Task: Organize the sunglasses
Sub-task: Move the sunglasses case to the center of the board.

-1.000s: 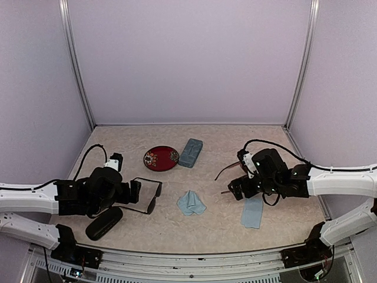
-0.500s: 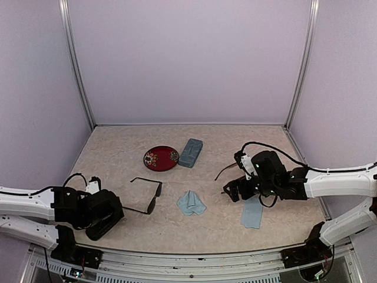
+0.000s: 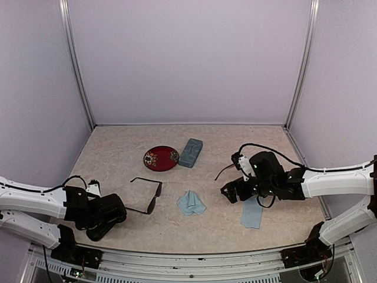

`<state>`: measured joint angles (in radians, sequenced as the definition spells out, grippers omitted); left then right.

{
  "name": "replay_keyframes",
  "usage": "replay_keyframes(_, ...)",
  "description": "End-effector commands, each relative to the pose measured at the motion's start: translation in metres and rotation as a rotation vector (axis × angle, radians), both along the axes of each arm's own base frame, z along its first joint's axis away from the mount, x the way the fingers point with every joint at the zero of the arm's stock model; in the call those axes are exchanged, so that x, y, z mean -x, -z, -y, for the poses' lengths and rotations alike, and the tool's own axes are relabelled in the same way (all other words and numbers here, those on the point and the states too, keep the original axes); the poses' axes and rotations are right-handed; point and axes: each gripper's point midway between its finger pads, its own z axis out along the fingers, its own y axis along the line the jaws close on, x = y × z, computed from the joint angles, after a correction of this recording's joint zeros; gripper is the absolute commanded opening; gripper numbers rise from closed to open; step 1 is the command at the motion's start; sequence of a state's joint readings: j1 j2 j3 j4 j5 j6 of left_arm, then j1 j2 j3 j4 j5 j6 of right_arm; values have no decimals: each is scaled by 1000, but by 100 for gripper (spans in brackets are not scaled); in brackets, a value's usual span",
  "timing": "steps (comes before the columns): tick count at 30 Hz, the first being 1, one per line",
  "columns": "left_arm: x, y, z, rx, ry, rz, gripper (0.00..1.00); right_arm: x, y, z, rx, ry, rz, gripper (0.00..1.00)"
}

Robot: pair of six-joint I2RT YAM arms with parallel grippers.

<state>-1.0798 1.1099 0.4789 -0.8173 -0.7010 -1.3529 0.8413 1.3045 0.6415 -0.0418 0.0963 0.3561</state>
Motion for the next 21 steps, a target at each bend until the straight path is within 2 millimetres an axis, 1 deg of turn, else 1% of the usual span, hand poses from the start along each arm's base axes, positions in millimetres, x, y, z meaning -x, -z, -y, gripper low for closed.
replay_keyframes(1, -1, -8, 14, 81, 55, 0, 99, 0, -5, -7, -27, -19, 16, 100)
replay_keyframes(2, -2, -8, 19, 112, 71, -1, 99, 0, -6, -7, -29, -19, 15, 100)
replay_keyframes(4, -1, -8, 23, 158, 83, -2, 99, 1, -5, -6, -32, -14, 12, 100)
replay_keyframes(8, 0, -4, 21, 182, 81, -14, 99, 3, -7, -4, -42, -9, 16, 100)
replay_keyframes(14, -1, 7, 18, 116, 72, -48, 99, 4, -10, -5, -57, -10, 15, 100)
replay_keyframes(19, 3, 17, 23, 92, 98, -92, 99, 6, -9, -4, -68, -8, 12, 100)
replay_keyframes(21, 7, 20, 34, 118, 130, -113, 99, 6, -8, -4, -67, -9, 13, 100)
